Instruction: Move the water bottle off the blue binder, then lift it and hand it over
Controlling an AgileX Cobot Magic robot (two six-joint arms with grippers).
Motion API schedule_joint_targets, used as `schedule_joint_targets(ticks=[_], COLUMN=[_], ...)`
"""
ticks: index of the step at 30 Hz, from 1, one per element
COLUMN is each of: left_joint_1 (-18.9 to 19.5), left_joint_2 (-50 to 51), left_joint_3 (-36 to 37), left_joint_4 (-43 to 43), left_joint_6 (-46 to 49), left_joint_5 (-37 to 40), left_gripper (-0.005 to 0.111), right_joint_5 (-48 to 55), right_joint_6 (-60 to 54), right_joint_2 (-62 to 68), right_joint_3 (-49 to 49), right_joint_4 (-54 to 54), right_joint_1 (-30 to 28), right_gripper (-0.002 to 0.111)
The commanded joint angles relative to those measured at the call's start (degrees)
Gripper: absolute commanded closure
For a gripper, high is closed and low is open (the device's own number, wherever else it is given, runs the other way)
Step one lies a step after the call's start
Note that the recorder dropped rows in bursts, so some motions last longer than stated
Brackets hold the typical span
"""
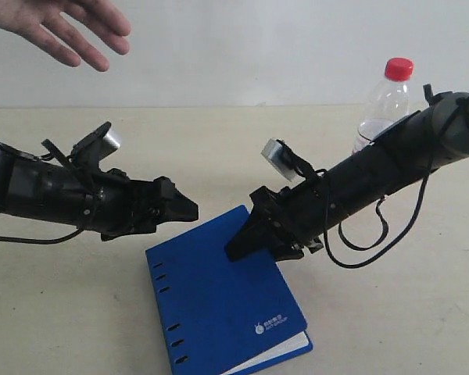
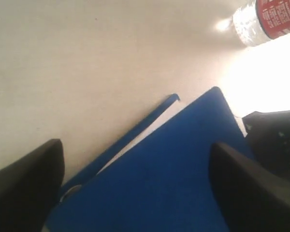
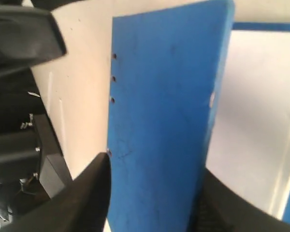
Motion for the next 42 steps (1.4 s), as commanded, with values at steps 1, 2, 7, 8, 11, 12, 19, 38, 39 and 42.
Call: schedule_joint_targets(ticks=[1, 2, 7, 8, 11, 12, 19, 38, 39, 42], left_joint_1=[0.0, 0.0, 0.0, 0.0, 0.0, 0.0, 2.9, 4.6, 4.6, 4.6], left_joint_2=[-0.8, -1.0, -2.0, -2.3, -3.6, -4.1, -4.7, 7.7, 7.8, 8.4], left_joint_3=[0.3, 0.3, 0.3, 0.3, 0.3, 0.3, 1.5, 1.6, 1.2, -0.3], left_joint_4=[0.6, 0.8, 1.2, 1.3, 2.8, 3.4, -0.5, -1.2, -1.2, -1.2], left_joint_6=[-1.1, -1.1, -1.8, -2.0, -2.0, -2.0, -2.3, 13.2, 13.5, 14.8], left_joint_5=[-1.6, -2.2, -3.9, -4.0, -4.0, -4.0, -2.6, 24.6, 24.6, 24.9], left_gripper=[0.031, 0.031, 0.031, 0.031, 0.031, 0.031, 0.031, 0.031, 0.031, 0.031], right_joint_5=[3.3, 4.1, 4.1, 4.0, 4.9, 5.5, 5.5, 5.5, 5.5, 5.5], right_joint_6=[-1.1, -1.1, -2.9, -3.6, -7.1, -9.6, -10.9, -7.4, -7.4, -6.6], right_joint_2=[0.0, 0.0, 0.0, 0.0, 0.0, 0.0, -1.4, -7.7, -8.1, -9.1], right_joint_3=[0.2, 0.2, 0.2, 0.2, 0.2, 0.2, 0.2, 0.2, 0.2, 0.2], right_joint_4=[0.9, 1.0, 1.0, 1.0, 2.9, 4.7, 11.6, 4.0, 4.0, 3.9], right_joint_1=[0.0, 0.0, 0.0, 0.0, 0.0, -0.2, -7.0, -10.0, -10.0, -10.0], right_gripper=[0.079, 0.086, 0.108, 0.108, 0.108, 0.108, 0.108, 0.108, 0.108, 0.108])
